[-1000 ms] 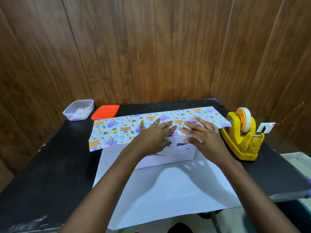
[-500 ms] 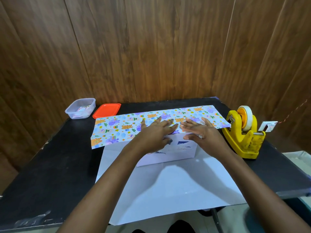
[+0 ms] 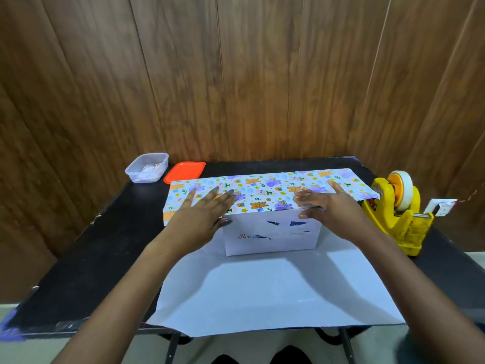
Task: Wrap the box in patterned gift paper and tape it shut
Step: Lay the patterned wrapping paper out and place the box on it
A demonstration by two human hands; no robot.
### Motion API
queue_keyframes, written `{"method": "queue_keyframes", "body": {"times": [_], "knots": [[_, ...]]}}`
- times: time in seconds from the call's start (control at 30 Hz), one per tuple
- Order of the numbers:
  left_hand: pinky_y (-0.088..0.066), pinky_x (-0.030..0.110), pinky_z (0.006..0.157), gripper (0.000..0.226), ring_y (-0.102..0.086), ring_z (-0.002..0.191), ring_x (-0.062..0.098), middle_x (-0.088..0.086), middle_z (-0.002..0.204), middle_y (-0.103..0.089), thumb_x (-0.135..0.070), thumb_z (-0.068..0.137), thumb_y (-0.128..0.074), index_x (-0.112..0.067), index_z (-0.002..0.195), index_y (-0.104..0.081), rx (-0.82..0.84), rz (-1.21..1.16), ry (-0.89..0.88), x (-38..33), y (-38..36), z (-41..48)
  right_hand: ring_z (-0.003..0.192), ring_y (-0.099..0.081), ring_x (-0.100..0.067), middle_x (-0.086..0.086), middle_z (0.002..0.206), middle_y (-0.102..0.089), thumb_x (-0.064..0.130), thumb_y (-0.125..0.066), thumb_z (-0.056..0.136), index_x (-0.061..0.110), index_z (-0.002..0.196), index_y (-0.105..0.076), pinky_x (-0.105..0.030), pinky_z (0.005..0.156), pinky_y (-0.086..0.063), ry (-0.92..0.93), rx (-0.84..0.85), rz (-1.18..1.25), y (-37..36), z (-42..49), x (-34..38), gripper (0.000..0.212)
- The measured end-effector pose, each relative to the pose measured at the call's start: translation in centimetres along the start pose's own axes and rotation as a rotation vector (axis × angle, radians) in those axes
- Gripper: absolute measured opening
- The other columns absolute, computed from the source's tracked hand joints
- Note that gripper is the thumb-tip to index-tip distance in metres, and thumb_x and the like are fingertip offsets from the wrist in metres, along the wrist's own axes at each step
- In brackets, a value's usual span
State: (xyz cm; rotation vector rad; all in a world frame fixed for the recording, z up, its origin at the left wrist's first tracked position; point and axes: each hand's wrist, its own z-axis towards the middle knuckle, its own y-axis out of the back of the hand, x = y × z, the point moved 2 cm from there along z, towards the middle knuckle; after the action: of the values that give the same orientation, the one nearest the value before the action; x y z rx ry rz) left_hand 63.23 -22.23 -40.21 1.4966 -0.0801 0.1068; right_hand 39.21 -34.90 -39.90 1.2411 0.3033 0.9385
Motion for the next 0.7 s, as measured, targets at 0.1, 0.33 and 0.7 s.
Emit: {"method": "queue_keyframes", "body": {"times": [0.1,0.33,0.7], "knots": [[0.013,0.040,0.114,0.055,0.014,0.143,0.007,-0.018,0.155,0.007,-0.041,0.101,-0.020,-0.032,0.149,0.005,-0.015,0.017,-0.005,0.0,0.2,-0.1,0.131,-0.041,-0.001,0.011,0.138,-0.050,0.020,-0.065,0.087,0.024,0.128,-0.057,-0.020,0.112,0.004,-0.034,0.043,0.031,0.5,0.1,0.3,0.042],[-0.027,0.041,0.110,0.058,-0.037,0.137,0.023,0.002,0.147,-0.040,-0.005,0.087,-0.059,-0.015,0.141,-0.041,-0.292,-0.018,-0.216,-1.8,-0.1,-0.3,0.143,0.003,0.001,0.016,0.155,-0.016,0.038,-0.067,0.083,0.034,0.142,-0.032,-0.030,0.114,0.009,0.047,0.080,0.118,0.0,-4.0,3.7,0.069],[-0.044,0.028,0.090,0.038,-0.039,0.132,0.008,-0.013,0.146,-0.039,-0.019,0.098,-0.043,-0.023,0.136,-0.048,-0.308,-0.290,-0.095,-3.2,1.0,-0.4,0.130,-0.035,-0.023,-0.007,0.137,-0.048,0.021,-0.048,0.093,0.013,0.122,-0.053,-0.035,0.108,-0.024,0.171,0.631,-0.303,-4.0,-9.6,8.2,0.031]]}}
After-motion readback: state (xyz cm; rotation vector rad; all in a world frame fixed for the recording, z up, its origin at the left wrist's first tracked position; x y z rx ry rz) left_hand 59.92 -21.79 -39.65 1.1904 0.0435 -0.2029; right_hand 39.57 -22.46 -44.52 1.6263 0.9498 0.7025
